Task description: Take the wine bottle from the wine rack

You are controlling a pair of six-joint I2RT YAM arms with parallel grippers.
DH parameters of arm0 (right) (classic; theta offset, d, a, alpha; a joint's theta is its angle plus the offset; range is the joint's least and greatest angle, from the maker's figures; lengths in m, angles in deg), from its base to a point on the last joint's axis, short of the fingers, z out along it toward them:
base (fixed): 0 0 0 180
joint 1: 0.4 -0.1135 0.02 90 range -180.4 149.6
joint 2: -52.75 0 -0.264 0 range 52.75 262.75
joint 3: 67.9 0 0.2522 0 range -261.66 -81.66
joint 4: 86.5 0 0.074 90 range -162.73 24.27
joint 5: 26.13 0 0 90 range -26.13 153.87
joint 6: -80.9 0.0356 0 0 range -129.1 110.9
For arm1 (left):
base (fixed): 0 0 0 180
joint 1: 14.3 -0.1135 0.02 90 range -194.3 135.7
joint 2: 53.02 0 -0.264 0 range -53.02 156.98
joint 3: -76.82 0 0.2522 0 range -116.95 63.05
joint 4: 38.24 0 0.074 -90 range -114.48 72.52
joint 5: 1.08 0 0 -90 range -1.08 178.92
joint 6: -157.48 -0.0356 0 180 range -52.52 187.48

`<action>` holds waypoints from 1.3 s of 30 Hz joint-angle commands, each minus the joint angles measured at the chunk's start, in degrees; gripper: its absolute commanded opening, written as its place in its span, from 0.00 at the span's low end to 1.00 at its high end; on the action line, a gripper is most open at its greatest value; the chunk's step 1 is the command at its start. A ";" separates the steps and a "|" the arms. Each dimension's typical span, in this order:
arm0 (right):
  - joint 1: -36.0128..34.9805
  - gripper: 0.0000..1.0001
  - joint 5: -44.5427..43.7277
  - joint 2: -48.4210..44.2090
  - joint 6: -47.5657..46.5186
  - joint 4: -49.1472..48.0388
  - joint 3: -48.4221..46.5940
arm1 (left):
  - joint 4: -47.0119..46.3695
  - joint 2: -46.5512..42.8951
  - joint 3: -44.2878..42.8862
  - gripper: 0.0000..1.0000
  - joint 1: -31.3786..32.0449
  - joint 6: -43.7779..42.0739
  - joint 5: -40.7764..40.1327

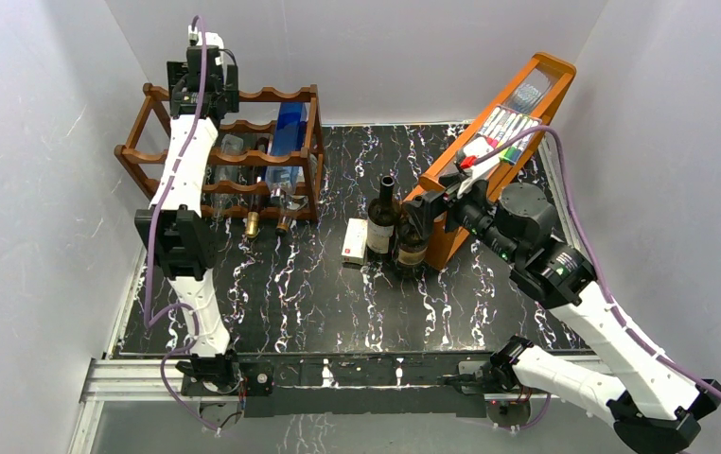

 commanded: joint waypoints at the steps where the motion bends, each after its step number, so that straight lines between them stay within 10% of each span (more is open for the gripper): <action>1: 0.24 0.98 0.13 -1.68 -0.65 -1.87 -2.59 | -1.33 0.63 -3.66 0.98 -0.65 -1.97 0.09; 14: 0.23 0.98 0.82 -1.38 -0.53 -2.50 -2.35 | -0.69 3.98 -4.87 0.88 -2.25 -0.96 3.31; 39: 0.26 0.98 3.31 -0.06 0.83 -4.38 -2.15 | 0.77 -4.82 -4.16 0.18 -2.29 0.91 4.33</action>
